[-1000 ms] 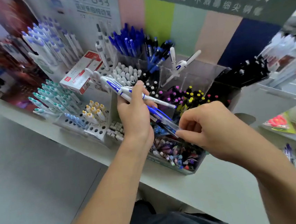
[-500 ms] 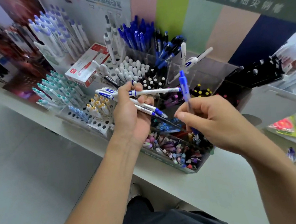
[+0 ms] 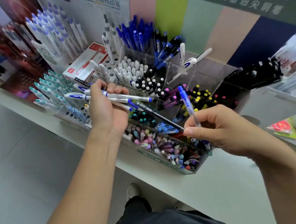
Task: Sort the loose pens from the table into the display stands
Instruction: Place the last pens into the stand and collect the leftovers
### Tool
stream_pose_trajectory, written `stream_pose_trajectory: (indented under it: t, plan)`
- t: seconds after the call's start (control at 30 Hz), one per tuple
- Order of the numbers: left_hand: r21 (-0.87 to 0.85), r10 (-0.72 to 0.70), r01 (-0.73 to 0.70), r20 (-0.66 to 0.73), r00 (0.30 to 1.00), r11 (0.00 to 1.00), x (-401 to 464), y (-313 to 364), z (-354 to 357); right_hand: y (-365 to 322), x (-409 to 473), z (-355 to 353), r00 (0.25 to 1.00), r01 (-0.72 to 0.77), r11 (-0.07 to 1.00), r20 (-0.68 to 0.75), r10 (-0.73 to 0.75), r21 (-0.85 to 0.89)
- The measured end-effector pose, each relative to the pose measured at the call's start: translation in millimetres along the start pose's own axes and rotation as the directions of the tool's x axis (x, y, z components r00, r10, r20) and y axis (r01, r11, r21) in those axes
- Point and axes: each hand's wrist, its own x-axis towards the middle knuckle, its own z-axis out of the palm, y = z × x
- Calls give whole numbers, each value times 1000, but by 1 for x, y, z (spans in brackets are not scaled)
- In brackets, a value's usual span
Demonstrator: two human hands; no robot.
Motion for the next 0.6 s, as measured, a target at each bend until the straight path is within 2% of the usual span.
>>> stream_pose_trajectory:
  t: [0.1, 0.17, 0.27, 0.33, 0.43, 0.5, 0.6]
  plan:
    - [219, 50, -59, 45, 998, 974, -1, 1, -3, 0, -6, -4, 999, -37, 962, -29, 46, 271]
    - [479, 61, -135, 166, 984, 867, -12, -6, -3, -2, -4, -2, 994, -54, 925, -67, 85, 375]
    - [670, -141, -95, 290, 947, 737, -33, -23, 3, -8, 3, 6, 987, -6, 942, -147, 59, 335]
    - [710, -220, -106, 351, 910, 697, -41, -34, 6, -10, 6, 12, 979, 30, 964, -203, 25, 263]
    - [666, -313, -6, 359, 879, 746, -40, -41, 6, -12, 4, 14, 951, 73, 975, -308, -5, 209]
    - [607, -421, 101, 411, 809, 788, -35, -39, 3, -16, 2, 8, 912, 120, 944, -410, 18, 308]
    - [601, -575, 225, 487, 657, 767, -31, -36, -1, -20, 3, -3, 863, 178, 903, -503, 48, 391]
